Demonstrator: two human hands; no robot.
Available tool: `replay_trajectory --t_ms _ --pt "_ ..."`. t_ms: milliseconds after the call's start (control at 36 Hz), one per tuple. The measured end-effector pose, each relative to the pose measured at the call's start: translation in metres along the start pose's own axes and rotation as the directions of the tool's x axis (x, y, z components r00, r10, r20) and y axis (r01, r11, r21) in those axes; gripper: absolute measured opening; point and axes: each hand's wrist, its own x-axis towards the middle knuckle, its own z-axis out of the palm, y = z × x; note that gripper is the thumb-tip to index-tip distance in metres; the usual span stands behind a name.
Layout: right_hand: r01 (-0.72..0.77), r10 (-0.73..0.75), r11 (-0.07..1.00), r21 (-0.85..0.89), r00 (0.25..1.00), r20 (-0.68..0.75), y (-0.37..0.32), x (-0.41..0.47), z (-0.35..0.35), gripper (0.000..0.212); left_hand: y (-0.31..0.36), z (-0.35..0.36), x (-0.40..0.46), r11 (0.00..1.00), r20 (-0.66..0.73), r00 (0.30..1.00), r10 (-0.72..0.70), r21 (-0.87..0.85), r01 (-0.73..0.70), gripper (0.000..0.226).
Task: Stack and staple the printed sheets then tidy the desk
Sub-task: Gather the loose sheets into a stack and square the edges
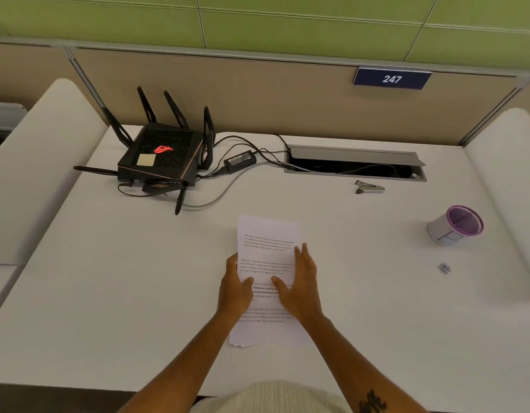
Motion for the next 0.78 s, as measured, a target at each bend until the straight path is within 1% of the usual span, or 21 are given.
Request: replay_trajectory --t_ms 56,83,139,167,222,278,306,361,444,500,583,694,778 --pt "-0.082 0.094 0.990 0.112 0.990 -0.106 0.004 -0.004 -0.012 0.102 0.002 -0.005 -0.003 0.999 0.006 0.999 0.032 -0.032 -0.032 0.056" --pt "-0.133 0.157 0.974 0.185 0.980 -0.124 0.006 -0.005 -0.018 0.105 0.004 -0.008 -0.005 0.998 0.016 0.998 0.053 -0.047 -0.052 0.054" --pt "-0.213 0.260 0.908 0.360 0.961 -0.089 0.006 -0.006 -0.033 0.108 0.009 -0.016 -0.010 0.993 0.039 0.995 0.089 -0.087 -0.085 0.052" --pt "-0.233 0.285 0.867 0.441 0.957 -0.053 0.006 -0.007 -0.041 0.107 0.012 -0.020 -0.013 0.989 0.051 0.993 0.105 -0.114 -0.099 0.051" --pt "-0.271 0.292 0.782 0.561 0.955 0.054 0.003 -0.009 -0.059 0.098 0.018 -0.028 -0.017 0.980 0.073 0.989 0.126 -0.166 -0.113 0.049" --pt "-0.282 0.248 0.714 0.640 0.958 0.145 -0.002 -0.012 -0.074 0.080 0.024 -0.035 -0.021 0.971 0.088 0.986 0.138 -0.207 -0.118 0.049" --pt "-0.279 0.225 0.682 0.676 0.959 0.169 -0.005 -0.014 -0.078 0.071 0.026 -0.037 -0.023 0.969 0.089 0.985 0.145 -0.216 -0.123 0.050" --pt "-0.259 0.190 0.617 0.743 0.965 0.178 -0.013 -0.020 -0.082 0.055 0.030 -0.037 -0.027 0.964 0.080 0.985 0.153 -0.231 -0.131 0.052" --pt "-0.244 0.202 0.557 0.794 0.967 0.156 -0.024 -0.025 -0.079 0.043 0.035 -0.032 -0.030 0.958 0.040 0.993 0.114 -0.270 -0.099 0.054" --pt "-0.232 0.232 0.556 0.798 0.965 0.120 -0.029 -0.028 -0.079 0.036 0.039 -0.028 -0.034 0.950 0.012 0.995 0.100 -0.299 -0.092 0.051" --pt "-0.195 0.256 0.598 0.777 0.966 0.045 -0.036 -0.032 -0.085 0.027 0.048 -0.027 -0.040 0.942 -0.024 0.992 0.121 -0.311 -0.123 0.048" --pt "-0.077 0.198 0.637 0.767 0.978 -0.066 -0.053 -0.034 -0.107 0.026 0.071 -0.036 -0.047 0.914 -0.104 0.975 0.198 -0.339 -0.222 0.038" --pt "0.041 0.130 0.656 0.754 0.977 -0.166 -0.067 -0.035 -0.125 0.028 0.092 -0.043 -0.052 0.888 -0.166 0.951 0.260 -0.345 -0.303 0.032"
